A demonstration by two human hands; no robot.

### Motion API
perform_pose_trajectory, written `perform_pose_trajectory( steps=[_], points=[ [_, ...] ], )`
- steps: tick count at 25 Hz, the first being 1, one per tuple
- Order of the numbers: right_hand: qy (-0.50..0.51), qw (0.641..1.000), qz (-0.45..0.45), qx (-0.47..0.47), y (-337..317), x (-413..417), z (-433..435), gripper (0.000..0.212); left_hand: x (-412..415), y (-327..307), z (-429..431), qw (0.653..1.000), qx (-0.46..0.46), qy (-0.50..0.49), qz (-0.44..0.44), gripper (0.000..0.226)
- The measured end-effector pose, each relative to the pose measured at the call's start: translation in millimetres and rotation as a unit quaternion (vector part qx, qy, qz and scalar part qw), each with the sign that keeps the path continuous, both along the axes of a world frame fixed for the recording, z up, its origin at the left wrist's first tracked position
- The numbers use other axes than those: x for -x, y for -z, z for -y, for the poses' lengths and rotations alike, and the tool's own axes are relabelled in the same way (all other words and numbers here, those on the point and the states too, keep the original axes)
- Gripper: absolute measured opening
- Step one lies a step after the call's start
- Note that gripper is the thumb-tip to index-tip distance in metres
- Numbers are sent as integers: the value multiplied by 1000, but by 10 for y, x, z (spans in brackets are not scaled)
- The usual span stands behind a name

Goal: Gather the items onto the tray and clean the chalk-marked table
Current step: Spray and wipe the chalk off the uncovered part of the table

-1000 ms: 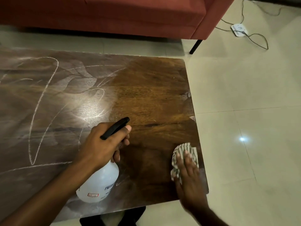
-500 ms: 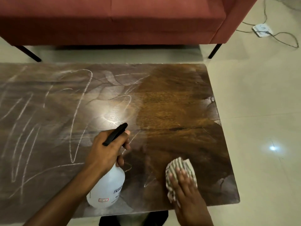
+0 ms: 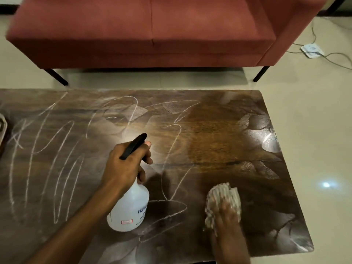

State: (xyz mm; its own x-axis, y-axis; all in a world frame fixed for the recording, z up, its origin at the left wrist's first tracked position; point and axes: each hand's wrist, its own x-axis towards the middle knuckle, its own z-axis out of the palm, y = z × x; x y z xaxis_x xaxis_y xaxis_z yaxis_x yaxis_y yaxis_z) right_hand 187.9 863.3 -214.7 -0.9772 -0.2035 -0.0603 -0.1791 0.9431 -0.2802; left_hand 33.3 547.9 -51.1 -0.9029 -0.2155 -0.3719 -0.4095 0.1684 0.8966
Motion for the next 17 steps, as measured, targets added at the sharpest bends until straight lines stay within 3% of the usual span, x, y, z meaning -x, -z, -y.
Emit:
perform_pose_trajectory(
  steps=[2,6,7,9,11,17],
  points=[
    [-132,986,-87,-62,99,-421,328,55,26,-18,147,1000,2,6,5,32],
    [-268,950,-94,-132,8,-96,216,63,234,-27,216,1000,13,25,2,35],
    [-248,959,-76,-114,-37,87,169,67,313,-25,191,999,17,30,2,34],
    [-85,996,-17,-16,-119,487,66,77,483,-14,109,999,22,37,7,34],
    [28,998,45,29,-156,1058,-53,74,665,20,29,999,31,39,16,38],
    [142,986,81,40,-193,2521,-353,75,1041,169,-37,994,75,48,58,44]
  ],
)
